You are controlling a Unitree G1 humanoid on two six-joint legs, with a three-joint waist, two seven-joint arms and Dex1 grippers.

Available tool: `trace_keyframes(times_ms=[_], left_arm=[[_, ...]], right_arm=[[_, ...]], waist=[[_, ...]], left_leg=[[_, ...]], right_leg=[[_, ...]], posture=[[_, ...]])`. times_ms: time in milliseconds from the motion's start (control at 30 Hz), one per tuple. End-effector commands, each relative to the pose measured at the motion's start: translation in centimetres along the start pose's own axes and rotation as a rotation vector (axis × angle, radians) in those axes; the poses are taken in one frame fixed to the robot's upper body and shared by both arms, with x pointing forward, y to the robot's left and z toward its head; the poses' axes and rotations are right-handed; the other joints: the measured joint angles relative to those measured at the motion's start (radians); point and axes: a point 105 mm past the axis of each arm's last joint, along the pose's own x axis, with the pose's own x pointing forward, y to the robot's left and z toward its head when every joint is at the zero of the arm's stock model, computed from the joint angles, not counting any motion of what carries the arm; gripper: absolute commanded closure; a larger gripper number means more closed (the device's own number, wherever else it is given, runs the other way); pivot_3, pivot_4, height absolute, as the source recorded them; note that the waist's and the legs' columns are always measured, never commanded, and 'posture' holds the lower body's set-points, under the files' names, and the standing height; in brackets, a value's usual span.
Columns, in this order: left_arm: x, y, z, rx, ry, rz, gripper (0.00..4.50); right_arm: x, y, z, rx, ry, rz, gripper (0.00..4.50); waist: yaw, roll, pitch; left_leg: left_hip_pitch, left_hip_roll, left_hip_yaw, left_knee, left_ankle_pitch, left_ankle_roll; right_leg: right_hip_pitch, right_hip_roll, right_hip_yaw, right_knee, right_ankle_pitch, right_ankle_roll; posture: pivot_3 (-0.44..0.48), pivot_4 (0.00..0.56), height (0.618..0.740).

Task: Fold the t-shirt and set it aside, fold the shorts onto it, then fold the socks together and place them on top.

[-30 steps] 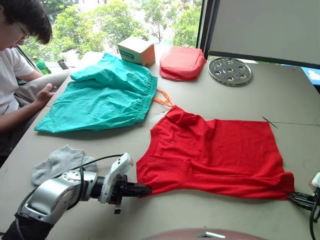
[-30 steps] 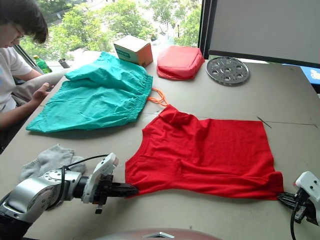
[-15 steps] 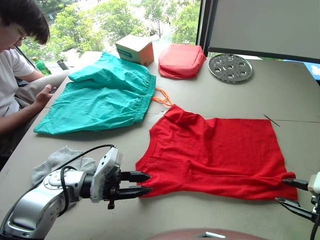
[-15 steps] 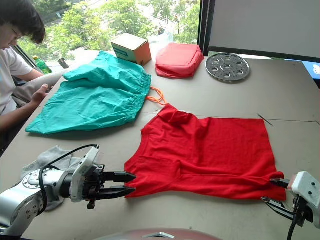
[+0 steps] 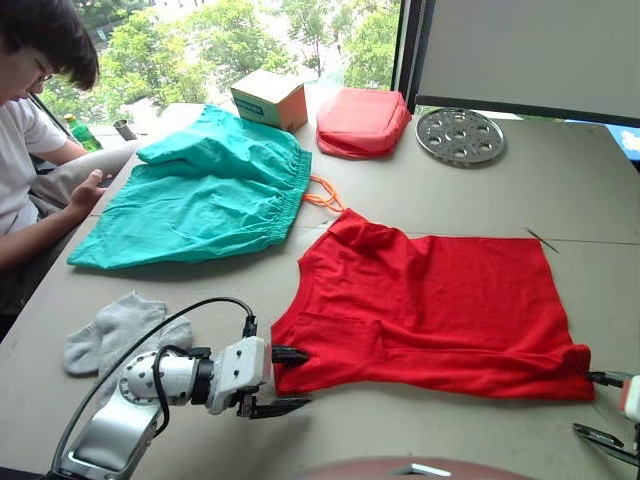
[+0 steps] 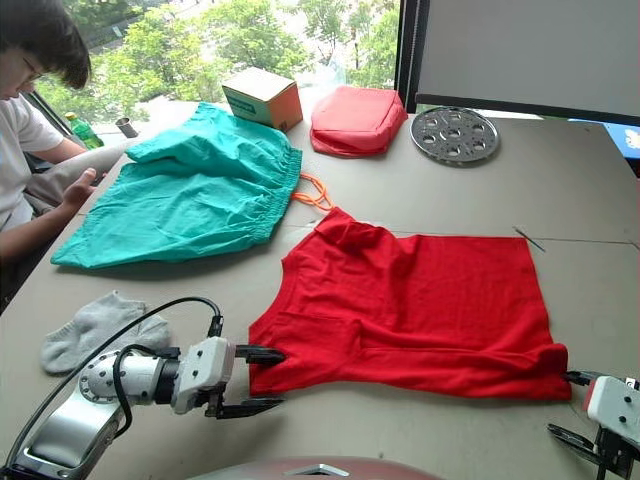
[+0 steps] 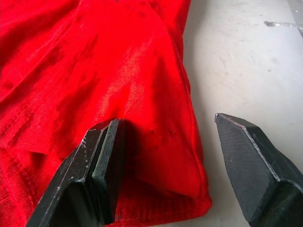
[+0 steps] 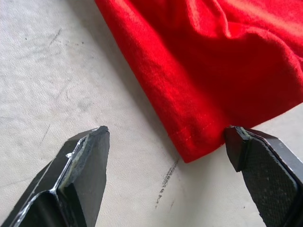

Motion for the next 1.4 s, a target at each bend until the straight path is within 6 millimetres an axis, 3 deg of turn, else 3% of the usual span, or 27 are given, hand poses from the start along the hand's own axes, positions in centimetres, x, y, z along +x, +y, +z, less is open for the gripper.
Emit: trace_keyframes(times_ms=[33, 133, 267, 400, 500, 567, 600, 633, 667, 733, 833, 1067, 1400], left_arm=[[0.1, 0.1, -0.5, 0.006, 0.007, 0.024, 1.27], [0.0, 0.4, -1.2, -0.005, 0.028, 0.048, 1.27], [0.0, 0.2, -2.0, -0.022, 0.064, 0.039, 1.19], [0.0, 0.3, -2.4, -0.044, 0.082, 0.021, 2.41], [-0.2, 0.3, -2.4, -0.047, 0.078, 0.015, 3.53], [-0.2, 0.4, -2.3, -0.049, 0.070, 0.018, 4.47], [-0.2, 0.4, -2.2, -0.050, 0.065, 0.021, 4.47], [-0.2, 0.4, -2.1, -0.054, 0.056, 0.021, 4.49], [-0.2, 0.4, -2.0, -0.057, 0.050, 0.020, 4.50], [-0.2, 0.1, -2.0, -0.059, 0.045, 0.016, 4.50], [-0.2, -0.3, -2.2, -0.066, 0.043, 0.009, 4.50], [-0.4, -0.5, -2.6, -0.075, 0.044, -0.003, 4.50], [-0.4, -0.8, -2.8, -0.078, 0.047, -0.017, 4.50]], right_arm=[[1.0, -0.4, -0.6, 0.014, -0.011, -0.030, 0.41], [1.7, -0.5, -0.4, 0.034, -0.034, -0.037, 0.41], [2.7, -0.2, -0.5, 0.037, -0.031, -0.006, 1.68], [3.1, -0.7, -0.3, 0.019, -0.032, -0.006, 3.46], [2.9, -1.1, 0.2, 0.016, -0.048, -0.011, 4.50], [2.3, -0.7, 1.0, 0.052, -0.073, 0.020, 4.50], [1.9, -0.6, 1.6, 0.073, -0.096, 0.032, 4.50], [1.5, -0.2, 2.4, 0.092, -0.117, 0.055, 4.21], [1.2, 0.0, 2.9, 0.102, -0.128, 0.068, 3.85], [0.8, -0.1, 3.6, 0.078, -0.134, 0.044, 3.06], [0.3, -0.5, 4.4, 0.052, -0.136, 0.014, 1.67], [0.6, -1.1, 3.6, 0.022, -0.076, 0.024, 1.67], [2.5, -3.2, 1.7, 0.003, -0.015, 0.086, 1.67]], waist=[[-0.001, -0.002, -0.001], [-0.005, -0.011, -0.003], [-0.016, -0.013, -0.004], [-0.029, -0.013, -0.004], [-0.041, -0.012, -0.004], [-0.042, -0.014, -0.005], [-0.041, -0.015, -0.005], [-0.037, -0.019, -0.004], [-0.032, -0.018, -0.004], [-0.023, -0.010, -0.001], [-0.020, -0.003, -0.001], [-0.016, -0.007, -0.002], [-0.023, -0.006, -0.002]], left_leg=[[0.000, 0.000, 0.000, 0.000, 0.000, 0.000], [0.002, 0.001, 0.000, 0.001, 0.000, 0.000], [0.008, 0.002, 0.000, 0.001, 0.000, 0.000], [0.011, 0.002, -0.001, 0.001, 0.000, 0.000], [0.006, 0.002, -0.002, 0.000, 0.000, 0.000], [0.010, 0.001, 0.004, -0.004, 0.000, 0.000], [0.015, 0.000, 0.009, -0.006, 0.000, 0.000], [0.020, -0.001, 0.015, -0.006, 0.000, 0.000], [0.030, -0.002, 0.026, -0.009, 0.000, 0.000], [0.044, -0.005, 0.028, -0.014, 0.000, 0.000], [0.043, -0.005, 0.026, -0.018, -0.005, -0.004], [0.031, -0.001, 0.019, -0.014, -0.008, -0.004], [0.032, 0.000, 0.019, -0.012, -0.009, -0.004]], right_leg=[[0.000, 0.000, 0.000, 0.000, 0.000, 0.000], [0.001, 0.001, 0.000, 0.000, 0.000, 0.000], [0.007, -0.001, 0.001, -0.001, 0.000, 0.000], [0.009, -0.001, 0.002, -0.002, 0.000, 0.000], [0.009, 0.000, 0.004, -0.001, 0.000, 0.000], [0.008, 0.004, 0.018, 0.007, 0.000, 0.001], [0.008, 0.004, 0.027, 0.020, -0.005, 0.008], [0.007, 0.005, 0.037, 0.026, -0.009, 0.013], [0.006, 0.004, 0.048, 0.036, -0.019, 0.008], [0.005, 0.001, 0.047, 0.032, -0.024, 0.002], [0.005, -0.002, 0.041, 0.027, -0.024, 0.002], [0.004, -0.002, 0.023, 0.016, -0.023, 0.002], [0.005, -0.006, 0.017, 0.016, -0.023, 0.002]], posture=[[0.000, 0.150, 0.739], [0.000, 0.150, 0.739], [0.000, 0.150, 0.739], [0.000, 0.150, 0.739], [0.000, 0.150, 0.739], [0.000, 0.150, 0.739], [0.000, 0.150, 0.739], [0.000, 0.150, 0.739], [0.000, 0.150, 0.739], [0.000, 0.150, 0.739], [0.000, 0.150, 0.739], [0.000, 0.150, 0.739], [0.000, 0.150, 0.739]])
